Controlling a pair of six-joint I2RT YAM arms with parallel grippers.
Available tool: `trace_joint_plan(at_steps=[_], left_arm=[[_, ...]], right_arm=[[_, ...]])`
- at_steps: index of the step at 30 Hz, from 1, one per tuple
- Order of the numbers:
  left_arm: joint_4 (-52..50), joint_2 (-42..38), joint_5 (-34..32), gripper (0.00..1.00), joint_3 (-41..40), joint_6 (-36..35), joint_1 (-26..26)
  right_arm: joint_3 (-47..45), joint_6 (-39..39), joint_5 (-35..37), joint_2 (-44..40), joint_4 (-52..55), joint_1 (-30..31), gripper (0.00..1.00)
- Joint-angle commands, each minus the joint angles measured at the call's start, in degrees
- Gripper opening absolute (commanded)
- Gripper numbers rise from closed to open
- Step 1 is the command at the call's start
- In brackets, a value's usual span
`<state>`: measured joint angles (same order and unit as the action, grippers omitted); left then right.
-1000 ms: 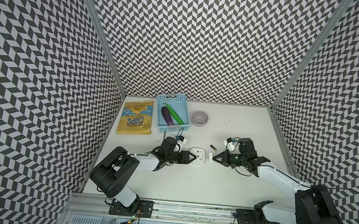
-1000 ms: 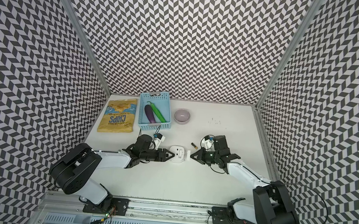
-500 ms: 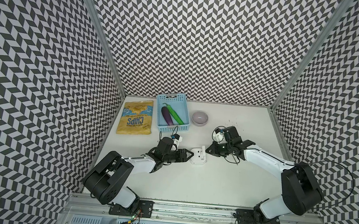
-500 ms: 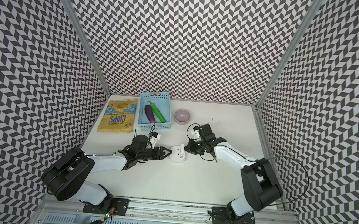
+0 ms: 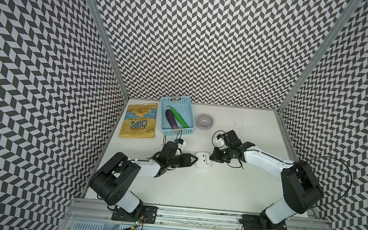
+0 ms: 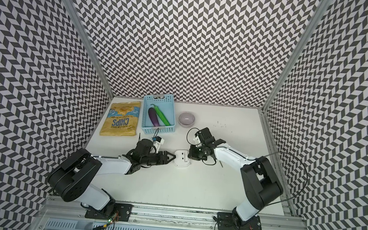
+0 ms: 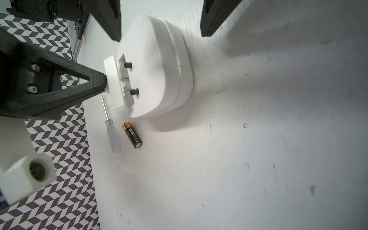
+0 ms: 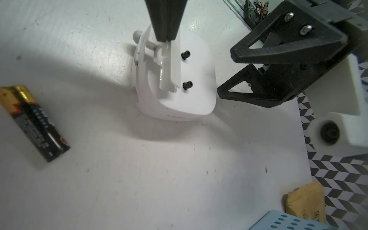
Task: Remove the battery from the alarm
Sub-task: Install the cover on the alarm.
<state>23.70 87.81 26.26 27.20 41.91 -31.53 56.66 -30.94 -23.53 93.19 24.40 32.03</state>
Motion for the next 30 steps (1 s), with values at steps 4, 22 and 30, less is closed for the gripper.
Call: trace_joint_plan(at_steps=[4, 22, 30], left_arm=[[2.21, 1.84, 0.28, 0.62, 1.26, -0.25, -1.24], [1.87, 3.51, 0.02, 0.62, 2.48, -0.43, -2.85], [1.87, 4.05, -0.01, 0.62, 2.78, -0.38, -3.19]], right_arm=[[1.89, -1.47, 1.68, 0.86, 0.03, 0.54, 0.00], [2.53, -0.35, 2.08, 2.78, -0.01, 1.77, 0.00], [1.96, -0.61, 1.12, 3.36, -1.12, 2.22, 0.00]])
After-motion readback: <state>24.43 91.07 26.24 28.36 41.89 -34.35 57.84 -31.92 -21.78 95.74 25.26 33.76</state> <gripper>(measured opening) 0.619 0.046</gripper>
